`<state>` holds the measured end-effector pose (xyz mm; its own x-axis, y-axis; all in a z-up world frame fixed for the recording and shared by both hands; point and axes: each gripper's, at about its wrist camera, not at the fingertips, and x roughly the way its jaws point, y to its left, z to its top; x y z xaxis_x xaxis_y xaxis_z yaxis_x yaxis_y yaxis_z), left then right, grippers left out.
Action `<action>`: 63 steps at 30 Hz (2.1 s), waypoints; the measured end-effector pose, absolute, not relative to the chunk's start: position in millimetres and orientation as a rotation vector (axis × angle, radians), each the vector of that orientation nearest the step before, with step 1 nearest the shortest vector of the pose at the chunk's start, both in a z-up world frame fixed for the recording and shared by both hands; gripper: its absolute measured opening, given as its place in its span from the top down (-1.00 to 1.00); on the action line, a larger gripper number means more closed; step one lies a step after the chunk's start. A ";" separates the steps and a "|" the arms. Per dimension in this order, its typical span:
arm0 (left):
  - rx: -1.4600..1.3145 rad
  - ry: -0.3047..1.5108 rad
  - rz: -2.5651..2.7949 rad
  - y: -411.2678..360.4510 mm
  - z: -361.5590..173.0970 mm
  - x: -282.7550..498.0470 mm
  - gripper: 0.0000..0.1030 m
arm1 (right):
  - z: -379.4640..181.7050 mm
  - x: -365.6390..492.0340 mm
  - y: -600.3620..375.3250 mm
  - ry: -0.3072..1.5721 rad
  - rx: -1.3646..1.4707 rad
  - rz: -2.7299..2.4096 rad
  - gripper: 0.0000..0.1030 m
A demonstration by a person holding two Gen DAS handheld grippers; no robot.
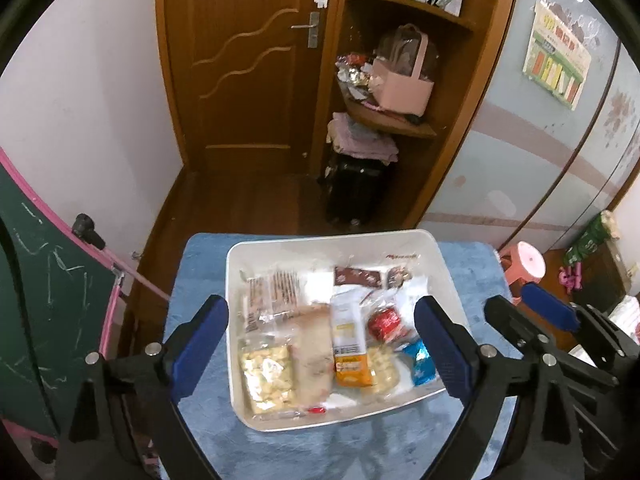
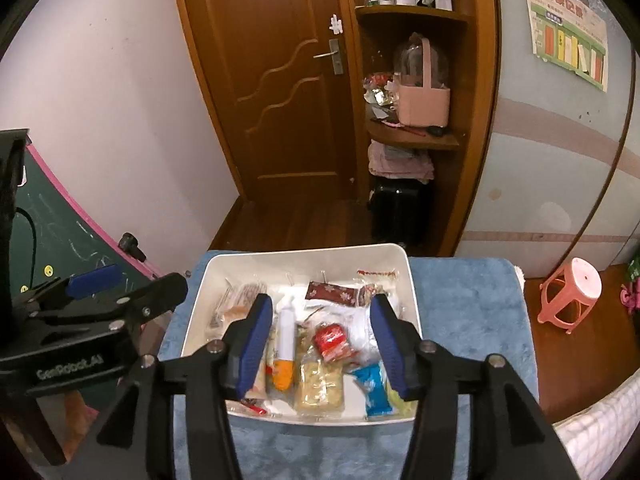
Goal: Organize snacks
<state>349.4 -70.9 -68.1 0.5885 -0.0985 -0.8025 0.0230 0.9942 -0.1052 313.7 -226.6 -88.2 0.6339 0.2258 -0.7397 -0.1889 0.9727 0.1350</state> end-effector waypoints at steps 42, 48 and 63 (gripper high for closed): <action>-0.036 0.887 -0.147 -50.9 21.9 71.3 -0.98 | -18.4 58.3 -224.9 0.880 0.113 0.180 -0.22; -0.047 0.859 -0.104 -58.3 39.0 43.7 -0.98 | -3.1 38.8 -229.6 0.889 0.099 0.219 -0.24; -0.037 0.858 0.024 -76.9 49.0 12.9 -0.98 | 15.5 15.7 -248.7 0.814 0.066 0.244 -0.24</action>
<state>12.9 -76.9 49.0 0.6541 0.0064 -0.7564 -0.0361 0.9991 -0.0228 15.7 -248.7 15.5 0.6602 0.2407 -0.7115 -0.1899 0.9700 0.1520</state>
